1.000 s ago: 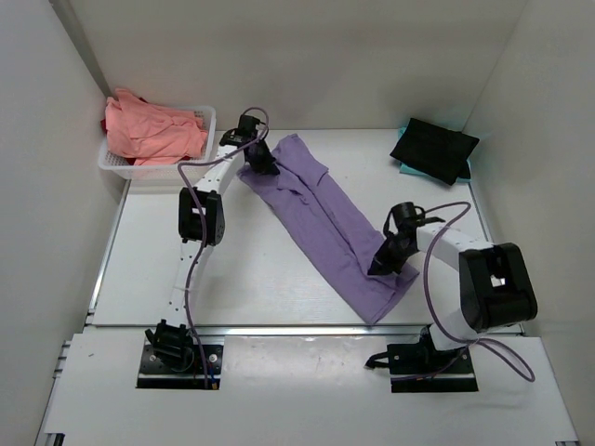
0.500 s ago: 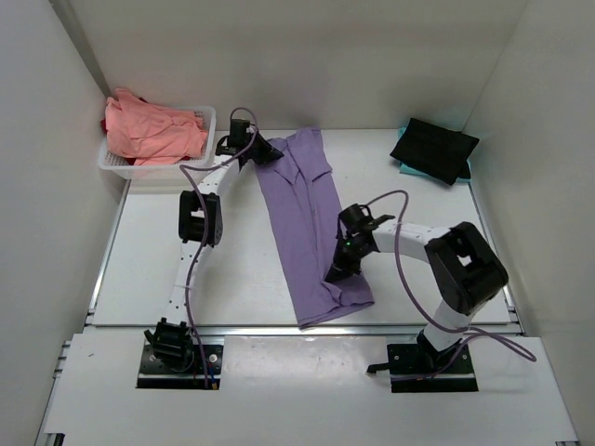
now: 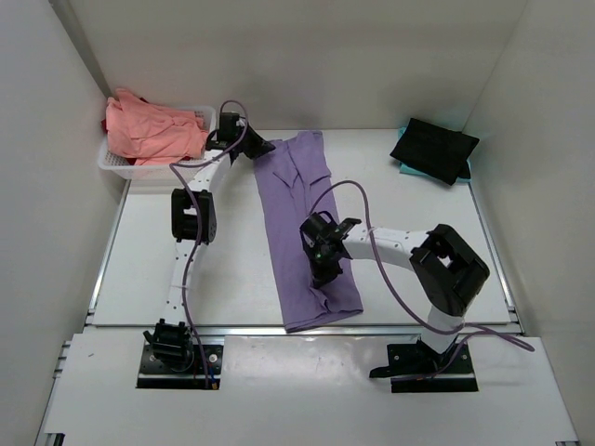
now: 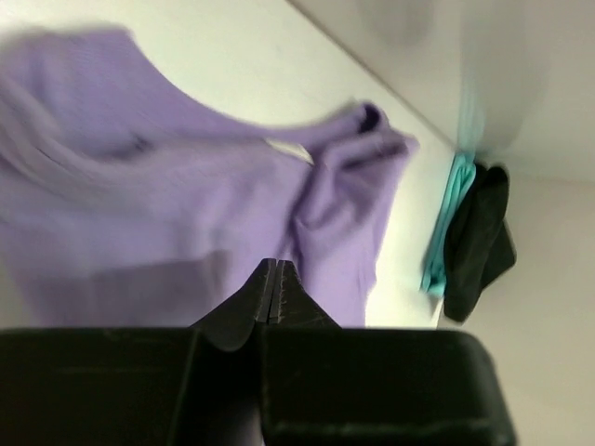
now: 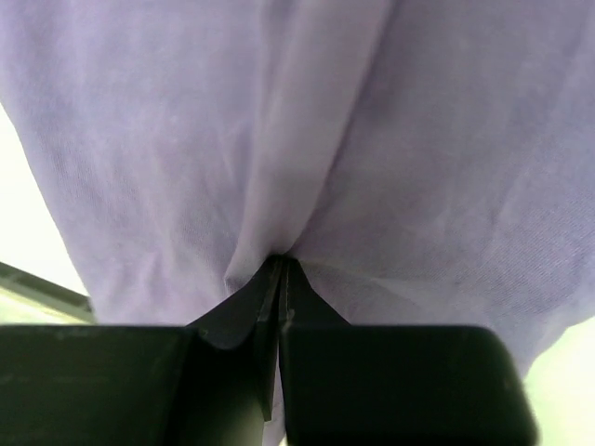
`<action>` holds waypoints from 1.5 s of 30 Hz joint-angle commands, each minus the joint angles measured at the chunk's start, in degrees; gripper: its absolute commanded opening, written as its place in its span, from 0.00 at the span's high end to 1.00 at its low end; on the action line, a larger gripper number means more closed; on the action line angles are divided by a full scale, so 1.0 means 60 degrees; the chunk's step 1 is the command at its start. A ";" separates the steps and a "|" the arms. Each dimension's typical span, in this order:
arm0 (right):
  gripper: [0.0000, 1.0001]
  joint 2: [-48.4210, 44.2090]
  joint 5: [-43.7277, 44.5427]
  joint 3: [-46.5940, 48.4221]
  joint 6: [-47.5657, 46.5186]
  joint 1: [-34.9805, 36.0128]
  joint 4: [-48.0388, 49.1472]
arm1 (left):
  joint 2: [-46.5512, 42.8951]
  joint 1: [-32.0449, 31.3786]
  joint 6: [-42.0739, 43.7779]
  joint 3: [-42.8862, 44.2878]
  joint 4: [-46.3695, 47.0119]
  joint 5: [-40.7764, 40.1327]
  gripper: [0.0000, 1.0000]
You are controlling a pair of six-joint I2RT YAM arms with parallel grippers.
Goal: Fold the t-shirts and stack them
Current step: Rotate the tshirt 90 degrees
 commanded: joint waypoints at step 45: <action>0.64 -0.7471 -0.0922 -0.6415 0.1271 -0.2081 0.1568 | -0.8856 -0.1567 0.2211 -1.4184 -0.0079 -0.1705 0.84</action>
